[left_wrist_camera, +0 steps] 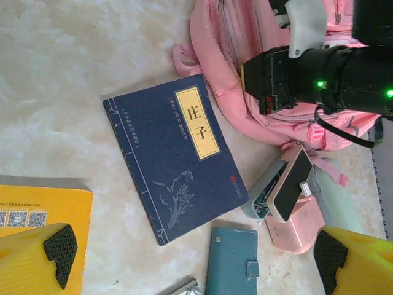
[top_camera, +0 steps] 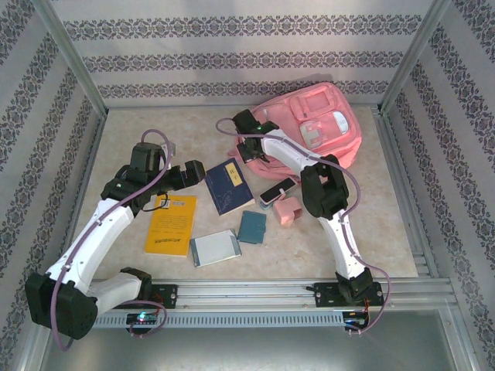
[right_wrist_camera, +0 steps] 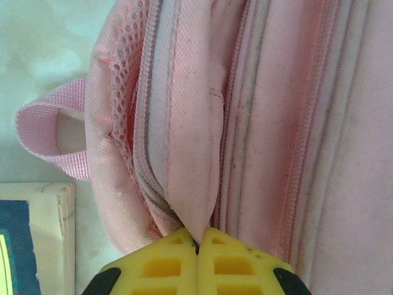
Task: Pack the student bag
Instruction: Move the student bag to the book.
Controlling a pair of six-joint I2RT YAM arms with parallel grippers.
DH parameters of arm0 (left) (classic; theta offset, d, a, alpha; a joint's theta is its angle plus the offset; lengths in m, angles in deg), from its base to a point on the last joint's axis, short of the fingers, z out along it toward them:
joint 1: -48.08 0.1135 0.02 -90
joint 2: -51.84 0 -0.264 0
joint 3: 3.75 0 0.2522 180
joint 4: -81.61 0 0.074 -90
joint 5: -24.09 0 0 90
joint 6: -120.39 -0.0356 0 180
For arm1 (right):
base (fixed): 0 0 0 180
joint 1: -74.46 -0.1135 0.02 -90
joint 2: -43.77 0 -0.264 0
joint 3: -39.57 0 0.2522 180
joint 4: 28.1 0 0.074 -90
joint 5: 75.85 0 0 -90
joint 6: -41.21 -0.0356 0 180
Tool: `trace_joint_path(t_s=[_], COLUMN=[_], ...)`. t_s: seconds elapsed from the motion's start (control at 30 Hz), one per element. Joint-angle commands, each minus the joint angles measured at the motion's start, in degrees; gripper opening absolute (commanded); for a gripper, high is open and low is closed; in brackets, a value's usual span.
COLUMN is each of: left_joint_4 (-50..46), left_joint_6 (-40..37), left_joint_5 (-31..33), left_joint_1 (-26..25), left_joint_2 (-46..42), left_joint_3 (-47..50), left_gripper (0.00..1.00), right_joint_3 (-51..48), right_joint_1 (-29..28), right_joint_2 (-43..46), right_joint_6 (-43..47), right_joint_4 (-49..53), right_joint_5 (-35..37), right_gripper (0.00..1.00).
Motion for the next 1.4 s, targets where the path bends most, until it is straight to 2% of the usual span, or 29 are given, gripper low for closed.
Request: trace_joint_path(t_s=[0.0,0.17,0.33,0.53,0.77,1.03,1.1,1.27,1.37], left_joint_4=[2.2,2.0,-0.2,-4.3,-9.4,-10.8,-9.5,-0.6,4.7], left_joint_6=[0.6,0.6,1.0,3.0,4.9,10.4,13.1,21.3,24.5], left_joint_5=[-0.2,0.2,2.8,5.0,5.8,-0.5,-3.2,-11.9,-14.7], left_joint_1=[1.2,1.6,1.8,2.3,2.4,2.4,2.4,2.4,2.2], left_joint_2=[0.6,0.8,-0.3,-5.5,-10.6,-11.7,-12.1,-11.2,-9.0], left_joint_3=[0.6,0.8,0.5,-1.8,-5.9,-3.1,-1.0,6.1,8.5], left_gripper=[1.0,1.0,1.0,0.98,0.98,0.97,0.96,0.9,0.85], right_joint_3=[0.1,3.2,5.1,-7.2,-23.0,-38.8,-42.6,-49.2,-50.8], right_joint_1=[1.1,2.1,0.1,-6.9,-12.4,-14.7,-14.9,-17.1,-18.5], right_joint_2=[8.1,14.5,19.8,30.7,41.6,48.8,49.3,48.2,45.5], right_joint_6=[2.7,7.9,14.5,21.3,20.9,14.2,11.3,6.9,5.5], right_joint_4=[0.3,0.2,0.0,-5.9,-10.6,-17.7,-20.4,-27.4,-30.5], right_joint_5=[1.0,-5.2,-8.6,-10.4,-11.8,-15.5,-18.3,-21.5,-23.1], right_gripper=[0.0,0.0,0.0,0.0,0.0,0.0,0.0,0.0,0.0])
